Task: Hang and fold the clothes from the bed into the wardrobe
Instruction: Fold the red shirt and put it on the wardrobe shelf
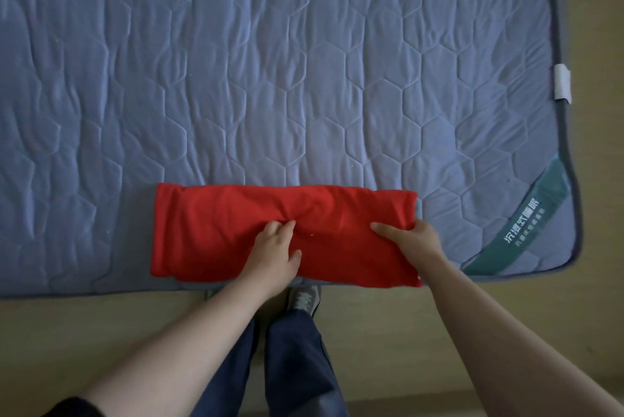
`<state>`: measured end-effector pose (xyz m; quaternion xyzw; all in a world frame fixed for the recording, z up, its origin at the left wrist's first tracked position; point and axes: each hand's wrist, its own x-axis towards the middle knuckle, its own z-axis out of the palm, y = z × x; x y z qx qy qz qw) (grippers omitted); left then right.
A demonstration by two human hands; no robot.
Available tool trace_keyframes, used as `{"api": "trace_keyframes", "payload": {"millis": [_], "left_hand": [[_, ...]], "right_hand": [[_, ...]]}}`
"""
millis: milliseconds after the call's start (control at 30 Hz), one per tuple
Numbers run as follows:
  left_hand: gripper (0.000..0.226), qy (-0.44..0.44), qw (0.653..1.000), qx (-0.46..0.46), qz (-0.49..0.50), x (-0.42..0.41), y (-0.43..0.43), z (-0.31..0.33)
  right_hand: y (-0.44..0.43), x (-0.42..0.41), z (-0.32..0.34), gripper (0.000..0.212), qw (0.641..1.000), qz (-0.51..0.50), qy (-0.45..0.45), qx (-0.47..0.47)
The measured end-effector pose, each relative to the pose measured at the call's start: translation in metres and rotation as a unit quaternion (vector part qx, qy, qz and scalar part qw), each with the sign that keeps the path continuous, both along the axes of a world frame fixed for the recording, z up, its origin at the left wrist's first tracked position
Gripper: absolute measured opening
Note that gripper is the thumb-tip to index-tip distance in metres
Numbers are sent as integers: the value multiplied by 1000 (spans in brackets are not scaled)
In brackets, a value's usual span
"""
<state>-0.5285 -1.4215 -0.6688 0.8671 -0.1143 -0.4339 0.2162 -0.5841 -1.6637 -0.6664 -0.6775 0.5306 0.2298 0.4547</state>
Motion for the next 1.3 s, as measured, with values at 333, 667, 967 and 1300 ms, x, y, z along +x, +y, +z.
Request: {"api": "trace_keyframes", "payload": {"millis": [333, 667, 967, 1300], "left_hand": [[40, 59, 990, -38, 126, 25, 18, 19], [18, 25, 951, -24, 306, 53, 146, 61], [19, 27, 931, 15, 363, 44, 256, 57], [35, 60, 908, -21, 415, 46, 249, 36]], "right_hand": [[38, 23, 70, 27, 982, 121, -113, -96], [156, 69, 132, 27, 962, 220, -131, -96], [303, 107, 101, 30, 945, 290, -128, -78], [295, 105, 62, 19, 936, 310, -41, -161]]}}
